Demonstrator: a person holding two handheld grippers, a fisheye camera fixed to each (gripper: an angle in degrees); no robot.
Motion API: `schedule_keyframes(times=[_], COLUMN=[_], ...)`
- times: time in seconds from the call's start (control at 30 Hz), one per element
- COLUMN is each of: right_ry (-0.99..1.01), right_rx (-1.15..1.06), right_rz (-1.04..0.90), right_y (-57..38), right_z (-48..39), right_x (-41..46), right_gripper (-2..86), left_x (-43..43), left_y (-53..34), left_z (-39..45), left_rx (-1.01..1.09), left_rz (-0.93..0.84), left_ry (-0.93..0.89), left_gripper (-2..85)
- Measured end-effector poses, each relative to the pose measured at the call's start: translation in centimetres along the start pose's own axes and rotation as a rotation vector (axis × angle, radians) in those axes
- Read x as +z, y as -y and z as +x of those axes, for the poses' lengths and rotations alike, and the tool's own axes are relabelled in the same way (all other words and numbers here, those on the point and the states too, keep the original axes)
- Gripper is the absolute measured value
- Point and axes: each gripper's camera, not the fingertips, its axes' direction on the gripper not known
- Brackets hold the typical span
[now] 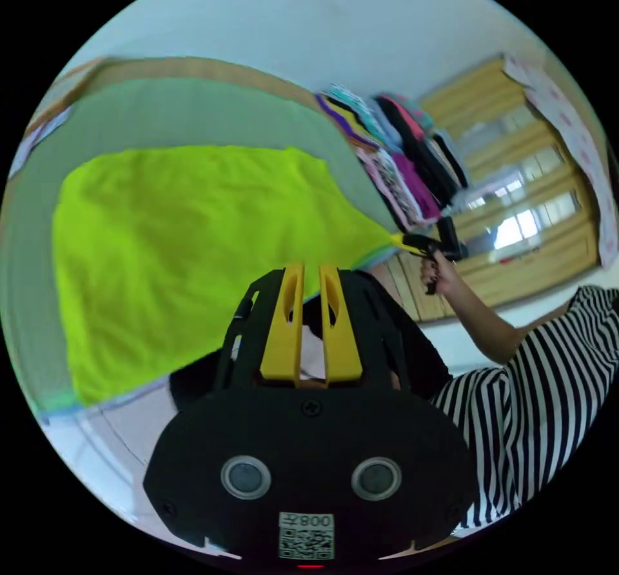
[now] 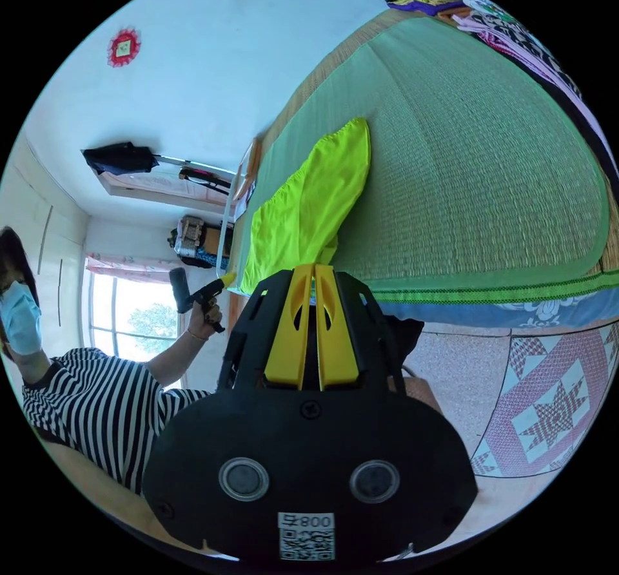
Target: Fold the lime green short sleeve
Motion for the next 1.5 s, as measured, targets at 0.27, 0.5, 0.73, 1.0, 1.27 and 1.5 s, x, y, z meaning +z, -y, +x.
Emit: schedule_keyframes(times=[0.27,0.5,0.73,1.0,1.27,1.5], right_ry=[0.023,0.035,0.055,0.213,0.338,0.366], right_rx=[-0.031,-0.06,-0.061,0.08,0.199,0.267], right_rz=[0.011,0.007,-0.025,0.099,0.117,0.09], right_y=[-2.1,-3.6,-5.0,-6.7,-4.7,-1.8], right_z=[-0.1,0.4,1.8,8.2,13.3,15.6], right_x=[2.1,4.9,8.2,10.3,15.1,20.0], right_gripper=[0.4,0.4,0.5,4.3,10.1,12.5], left_x=[17.1,26.5,32.6,33.7,35.0,36.2], left_y=[5.7,5.0,4.7,6.5,8.3,9.7], left_z=[14.0,18.0,17.8,14.0,10.0,8.0], left_rx=[0.54,0.739,0.713,0.474,0.293,0.25], left_rz=[-0.188,-0.287,-0.311,-0.196,-0.118,-0.094], left_ry=[-0.023,0.234,0.34,0.211,0.083,0.048], left_gripper=[7.6,7.7,1.9,0.8,0.7,0.7])
